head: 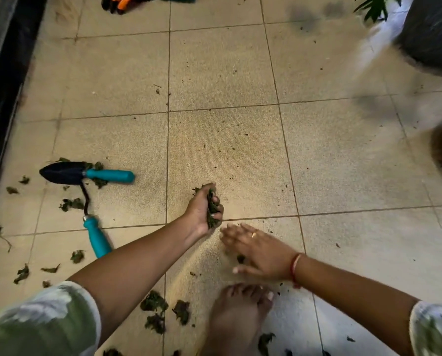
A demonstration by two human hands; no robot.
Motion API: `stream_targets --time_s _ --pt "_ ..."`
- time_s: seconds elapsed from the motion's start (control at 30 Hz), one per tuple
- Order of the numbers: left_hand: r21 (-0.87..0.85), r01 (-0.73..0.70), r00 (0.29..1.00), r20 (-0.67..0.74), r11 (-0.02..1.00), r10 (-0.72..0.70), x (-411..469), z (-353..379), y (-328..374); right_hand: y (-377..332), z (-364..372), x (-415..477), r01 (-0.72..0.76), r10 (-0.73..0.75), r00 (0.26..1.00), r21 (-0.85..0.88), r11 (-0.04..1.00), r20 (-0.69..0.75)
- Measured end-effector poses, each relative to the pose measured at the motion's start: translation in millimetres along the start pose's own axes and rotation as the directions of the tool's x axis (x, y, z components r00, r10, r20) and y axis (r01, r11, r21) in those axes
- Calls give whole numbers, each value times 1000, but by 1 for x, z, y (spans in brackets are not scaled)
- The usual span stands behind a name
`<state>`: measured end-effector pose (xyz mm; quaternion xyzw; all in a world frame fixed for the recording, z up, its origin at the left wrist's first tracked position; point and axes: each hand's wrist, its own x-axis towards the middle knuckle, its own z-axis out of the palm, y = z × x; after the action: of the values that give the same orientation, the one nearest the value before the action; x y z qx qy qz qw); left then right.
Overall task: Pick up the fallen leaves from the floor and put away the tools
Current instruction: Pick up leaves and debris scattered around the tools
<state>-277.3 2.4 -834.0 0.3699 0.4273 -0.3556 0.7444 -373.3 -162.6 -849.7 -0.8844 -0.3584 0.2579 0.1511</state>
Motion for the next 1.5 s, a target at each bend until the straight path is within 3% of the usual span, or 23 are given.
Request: stream_targets --time_s 0.13,0.3,0.5,0.77,0.83,0.9,0.97,1.03,1.07,1.1,1.13,1.17,1.23,1.33,1.37,1.43,1.47,1.5 --pt "9 -6 1000 -3 1000 7 -3 -4 -4 -4 18 -16 153 -176 980 -219 964 -92" --pt "-38 11 999 -30 999 -12 -8 -15 -7 18 21 -26 298 -355 921 -301 906 -159" --pt "-49 19 999 -37 999 -21 -11 -14 -11 41 11 -66 246 -307 947 -402 882 -92" --pt "17 61 998 -21 998 -61 -18 4 -23 36 -3 -73 110 -158 981 -344 932 -115" --pt "62 71 997 -25 996 -70 -21 6 -31 29 -2 -63 2 -50 982 -254 967 -182" --pt "119 82 996 -35 989 -79 -25 15 -32 23 -7 -52 -195 163 942 -84 977 -294" --pt "172 61 998 -8 983 -60 -26 23 -36 16 -21 -41 -336 462 774 338 879 -432" --pt "255 6 999 -42 967 5 -38 26 -42 2 -43 -27 -267 654 571 641 720 -497" --pt "362 -164 981 -38 917 191 -39 23 -53 -6 -53 -20 -203 691 529 717 667 -493" --pt "421 -243 961 -18 874 275 -31 3 -65 -14 -61 -13 -157 712 511 762 628 -482" --pt "591 -331 930 73 735 360 -35 -25 -92 -22 -67 -6 -129 716 510 781 612 -477" --pt "773 -485 817 233 410 528 -35 -49 -121 -29 -71 -1 -135 700 513 758 638 -497" --pt "871 -491 742 402 26 536 -21 -80 -161 -32 -77 6 -229 608 532 591 774 -590" --pt "889 -455 826 440 -44 353 -14 -68 -140 -20 -84 10 -378 552 586 403 833 -593" --pt "866 -490 786 490 -103 378 -12 -69 -137 -17 -86 11 -415 564 587 383 825 -580" --pt "864 -493 800 497 -104 337 -9 -69 -134 -10 -88 14 -479 581 573 339 810 -578" --pt "884 -464 827 454 -54 331 -10 -66 -132 -7 -88 15 -503 570 566 299 811 -595" --pt "890 -454 816 428 -27 389 -10 -66 -130 -2 -89 16 -527 557 563 254 811 -611"
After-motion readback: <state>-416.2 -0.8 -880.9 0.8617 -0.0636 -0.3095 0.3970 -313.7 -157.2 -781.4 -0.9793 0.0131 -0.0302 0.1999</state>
